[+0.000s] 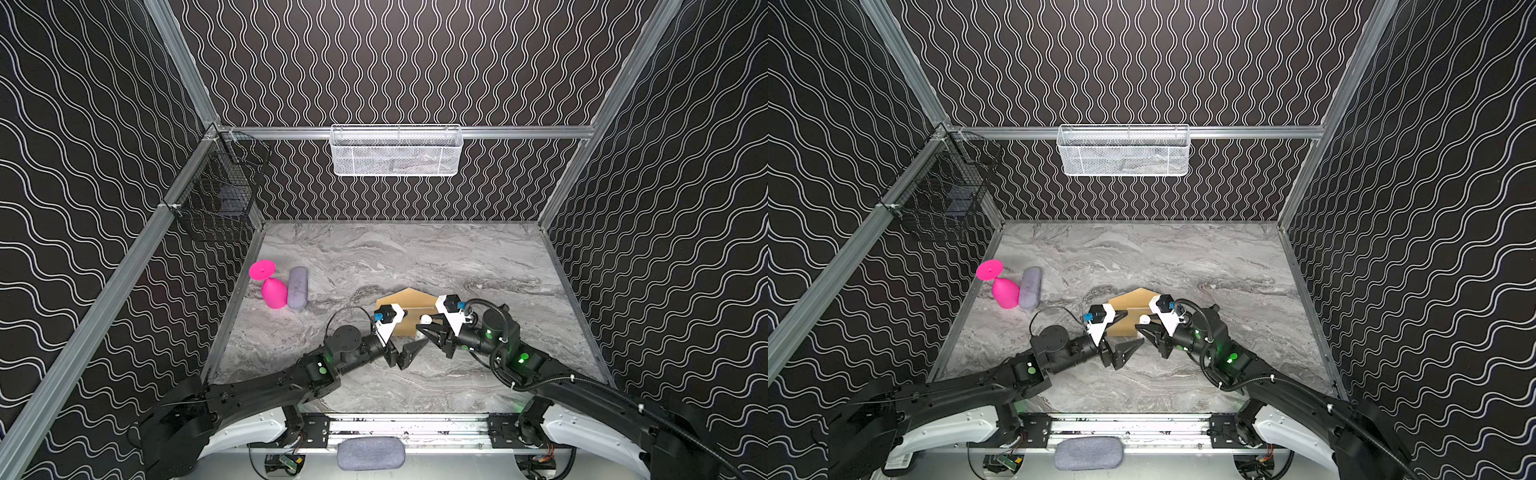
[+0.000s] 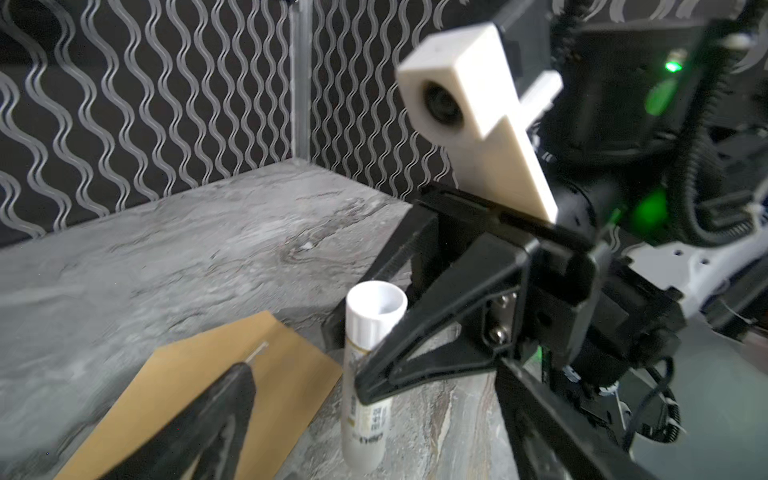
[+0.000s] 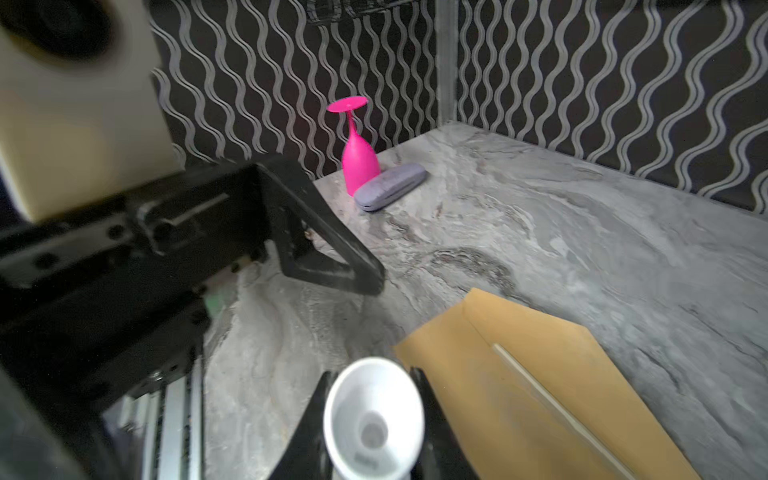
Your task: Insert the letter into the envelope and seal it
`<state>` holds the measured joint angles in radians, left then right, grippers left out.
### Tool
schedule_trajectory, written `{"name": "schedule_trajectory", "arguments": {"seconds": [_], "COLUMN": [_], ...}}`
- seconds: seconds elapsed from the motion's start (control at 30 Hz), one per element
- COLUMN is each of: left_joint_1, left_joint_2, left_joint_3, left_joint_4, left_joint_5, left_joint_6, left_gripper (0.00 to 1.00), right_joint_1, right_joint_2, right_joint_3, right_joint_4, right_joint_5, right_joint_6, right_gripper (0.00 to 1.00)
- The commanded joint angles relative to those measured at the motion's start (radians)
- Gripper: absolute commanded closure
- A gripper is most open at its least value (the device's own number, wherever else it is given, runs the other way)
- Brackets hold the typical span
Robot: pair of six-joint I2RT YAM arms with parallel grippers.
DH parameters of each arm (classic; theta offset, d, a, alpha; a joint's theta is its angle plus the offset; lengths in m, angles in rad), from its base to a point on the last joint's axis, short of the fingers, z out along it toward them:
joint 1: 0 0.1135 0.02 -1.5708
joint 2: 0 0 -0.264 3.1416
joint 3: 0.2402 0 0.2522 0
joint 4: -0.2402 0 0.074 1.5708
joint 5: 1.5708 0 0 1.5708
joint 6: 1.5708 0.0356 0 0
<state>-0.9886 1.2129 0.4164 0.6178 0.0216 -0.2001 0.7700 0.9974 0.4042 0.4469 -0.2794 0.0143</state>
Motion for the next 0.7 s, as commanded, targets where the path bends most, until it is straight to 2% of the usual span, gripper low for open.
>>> {"name": "schedule_trajectory", "arguments": {"seconds": [0.0,0.1,0.3,0.47,0.67], "left_joint_1": [0.031,0.104,0.256,0.304,0.319], "left_joint_2": [0.038,0.118,0.308,0.457,0.556], "left_joint_3": [0.026,0.068,0.167,0.262,0.317], "left_joint_4": [-0.166,-0.243,-0.295,-0.333,-0.402], "left_joint_5": [-0.116,-0.094,0.048,0.12,0.115], "left_joint_6": [-0.094,-0.172,-0.246,-0.245,-0.231], "left_gripper": [0.11,0.17,0.32,0.42,0.49], "right_joint_1": [-0.003,-0.005,-0.015,-0.039,-0.056], "right_joint_2": [0.06,0.129,0.243,0.335,0.399], "right_joint_3": [-0.034,-0.069,-0.099,-0.093,-0.076], "right_joint_4": [0.212,0.343,0.519,0.625,0.669], "right_joint_5": [0.187,0.253,0.341,0.324,0.299], "right_joint_6": [-0.028,-0.036,-0.057,-0.025,-0.002], "right_gripper": [1.0,1.0,1.0,1.0,1.0]}}
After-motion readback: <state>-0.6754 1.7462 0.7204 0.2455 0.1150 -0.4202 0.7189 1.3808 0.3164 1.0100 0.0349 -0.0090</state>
